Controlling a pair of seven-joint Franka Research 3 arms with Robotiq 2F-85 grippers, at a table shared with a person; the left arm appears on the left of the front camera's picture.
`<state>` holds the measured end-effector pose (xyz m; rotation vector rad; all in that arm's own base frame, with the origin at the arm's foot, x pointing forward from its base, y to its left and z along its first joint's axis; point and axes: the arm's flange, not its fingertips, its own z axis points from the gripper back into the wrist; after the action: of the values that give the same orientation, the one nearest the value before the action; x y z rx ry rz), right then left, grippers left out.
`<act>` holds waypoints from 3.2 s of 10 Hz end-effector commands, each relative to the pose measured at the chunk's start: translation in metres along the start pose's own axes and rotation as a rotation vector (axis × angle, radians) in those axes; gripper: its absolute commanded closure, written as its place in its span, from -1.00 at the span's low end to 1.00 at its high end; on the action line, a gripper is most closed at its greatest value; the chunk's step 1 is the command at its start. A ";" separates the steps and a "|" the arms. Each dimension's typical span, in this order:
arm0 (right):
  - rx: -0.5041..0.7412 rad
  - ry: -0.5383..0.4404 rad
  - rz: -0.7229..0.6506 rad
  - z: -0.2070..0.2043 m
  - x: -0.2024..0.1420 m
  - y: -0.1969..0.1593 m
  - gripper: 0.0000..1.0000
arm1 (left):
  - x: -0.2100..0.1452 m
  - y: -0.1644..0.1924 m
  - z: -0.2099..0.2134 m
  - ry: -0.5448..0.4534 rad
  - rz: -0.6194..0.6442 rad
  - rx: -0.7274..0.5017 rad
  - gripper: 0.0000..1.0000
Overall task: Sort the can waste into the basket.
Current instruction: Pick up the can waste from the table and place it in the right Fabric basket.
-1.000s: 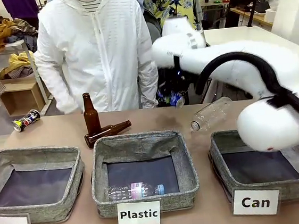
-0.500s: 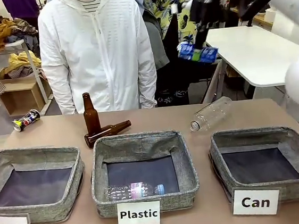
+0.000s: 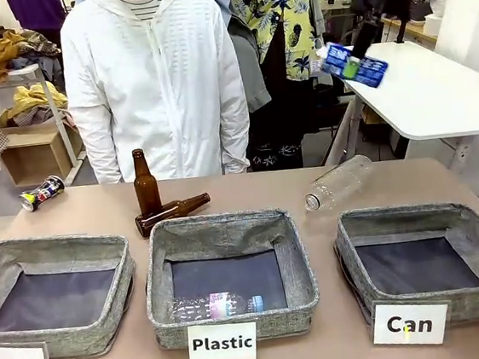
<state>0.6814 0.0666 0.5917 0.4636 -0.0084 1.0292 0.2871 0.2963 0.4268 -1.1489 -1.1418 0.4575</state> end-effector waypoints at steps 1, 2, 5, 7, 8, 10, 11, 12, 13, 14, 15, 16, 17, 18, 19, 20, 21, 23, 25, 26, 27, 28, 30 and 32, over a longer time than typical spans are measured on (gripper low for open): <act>0.006 0.110 -0.130 -0.215 -0.194 0.166 0.26 | -0.001 -0.001 0.001 -0.003 -0.013 0.002 -1.00; -0.001 0.168 -0.150 -0.220 -0.197 0.171 0.26 | -0.001 -0.001 0.001 -0.003 -0.013 0.002 -1.00; 0.008 0.677 -0.184 -0.243 -0.185 0.174 0.26 | -0.001 -0.001 0.001 -0.003 -0.013 0.002 -1.00; -0.102 0.555 -0.176 -0.233 -0.184 0.184 0.26 | -0.001 -0.001 0.001 -0.003 -0.013 0.002 -1.00; -0.144 0.420 -0.102 -0.227 -0.191 0.186 0.26 | -0.001 -0.001 0.001 -0.003 -0.013 0.002 -1.00; -0.163 0.308 0.015 -0.230 -0.200 0.192 0.26 | -0.001 -0.001 0.001 -0.003 -0.013 0.002 -1.00; -0.167 0.277 0.024 -0.231 -0.206 0.194 0.26 | -0.001 -0.001 0.001 -0.003 -0.013 0.002 -1.00; -0.188 0.229 0.056 -0.234 -0.211 0.197 0.26 | -0.001 -0.001 0.001 -0.003 -0.013 0.002 -1.00; -0.211 0.203 0.075 -0.235 -0.214 0.200 0.26 | -0.001 -0.001 0.001 -0.003 -0.013 0.002 -1.00; -0.243 0.196 0.111 -0.235 -0.219 0.199 0.26 | -0.001 -0.001 0.001 -0.003 -0.013 0.002 -1.00; -0.256 0.200 0.131 -0.233 -0.222 0.195 0.26 | -0.001 -0.001 0.001 -0.003 -0.013 0.002 -1.00; -0.278 0.200 0.147 -0.232 -0.221 0.192 0.26 | -0.001 -0.001 0.001 -0.003 -0.013 0.002 -1.00; -0.353 0.199 0.190 -0.231 -0.221 0.189 0.26 | -0.001 -0.001 0.001 -0.003 -0.013 0.002 -1.00; -0.380 0.185 0.224 -0.230 -0.224 0.186 0.26 | -0.001 -0.001 0.001 -0.003 -0.013 0.002 -1.00; -0.371 0.191 0.230 -0.230 -0.223 0.181 0.26 | -0.001 -0.001 0.001 -0.003 -0.013 0.002 -1.00; -0.365 0.194 0.233 -0.231 -0.223 0.177 0.26 | -0.001 -0.001 0.001 -0.003 -0.013 0.002 -1.00; -0.360 0.195 0.228 -0.229 -0.225 0.175 0.11 | -0.001 -0.001 0.001 -0.003 -0.013 0.002 -1.00; -0.374 0.201 0.232 -0.230 -0.222 0.173 -1.00 | -0.001 -0.001 0.001 -0.003 -0.013 0.002 -1.00; -0.364 0.180 0.219 -0.228 -0.222 0.171 -1.00 | -0.001 -0.001 0.001 -0.003 -0.013 0.002 -1.00; -0.359 0.146 0.191 -0.226 -0.218 0.168 -1.00 | -0.001 -0.001 0.001 -0.003 -0.013 0.002 -1.00; -0.338 0.055 0.098 -0.219 -0.211 0.166 -1.00 | -0.001 -0.001 0.001 -0.003 -0.013 0.002 -1.00; -0.297 -0.065 -0.031 -0.209 -0.202 0.167 -1.00 | -0.001 -0.001 0.001 -0.003 -0.013 0.002 -1.00; -0.080 -0.627 -0.363 -0.181 -0.198 0.174 -1.00 | -0.001 -0.001 0.001 -0.003 -0.013 0.002 -1.00; 0.339 -1.085 -0.621 -0.169 -0.202 0.168 -1.00 | 0.000 0.000 0.000 0.000 0.000 0.000 -1.00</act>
<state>0.3975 0.0394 0.4589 0.6368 -0.2694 0.6625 0.2873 0.2963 0.4267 -1.1489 -1.1412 0.4575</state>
